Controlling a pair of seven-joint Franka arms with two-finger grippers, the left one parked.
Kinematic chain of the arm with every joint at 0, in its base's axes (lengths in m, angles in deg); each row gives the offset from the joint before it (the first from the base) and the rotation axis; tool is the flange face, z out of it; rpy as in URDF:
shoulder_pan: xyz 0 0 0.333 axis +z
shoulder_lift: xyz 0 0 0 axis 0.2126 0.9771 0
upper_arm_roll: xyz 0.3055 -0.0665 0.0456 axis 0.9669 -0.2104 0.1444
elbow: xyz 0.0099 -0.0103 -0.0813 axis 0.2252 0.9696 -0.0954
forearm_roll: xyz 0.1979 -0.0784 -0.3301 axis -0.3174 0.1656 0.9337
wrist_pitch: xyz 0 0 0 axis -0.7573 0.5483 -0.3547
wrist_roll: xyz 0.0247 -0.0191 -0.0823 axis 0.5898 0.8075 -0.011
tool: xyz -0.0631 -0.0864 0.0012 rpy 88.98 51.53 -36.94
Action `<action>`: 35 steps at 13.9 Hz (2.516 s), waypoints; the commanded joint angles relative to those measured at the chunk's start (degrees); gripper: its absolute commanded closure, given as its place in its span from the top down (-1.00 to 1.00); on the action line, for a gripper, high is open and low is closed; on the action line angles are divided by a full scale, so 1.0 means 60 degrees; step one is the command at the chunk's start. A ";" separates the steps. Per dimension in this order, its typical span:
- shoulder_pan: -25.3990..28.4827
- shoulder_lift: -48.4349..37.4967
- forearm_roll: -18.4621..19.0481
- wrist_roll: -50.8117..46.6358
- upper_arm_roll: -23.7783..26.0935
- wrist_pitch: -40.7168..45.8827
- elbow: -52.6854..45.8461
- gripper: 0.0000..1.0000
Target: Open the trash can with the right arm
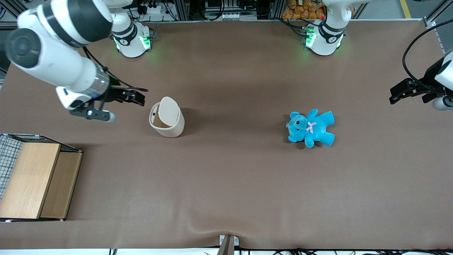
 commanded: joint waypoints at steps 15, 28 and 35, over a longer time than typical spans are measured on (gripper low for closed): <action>-0.0498 -0.0976 0.0721 0.2763 -0.1832 0.1988 -0.1729 1.00; -0.0542 -0.0801 0.0984 0.3161 -0.2141 0.2209 -0.1524 1.00; -0.0557 -0.0786 0.0984 0.3789 -0.2156 0.2165 -0.1495 1.00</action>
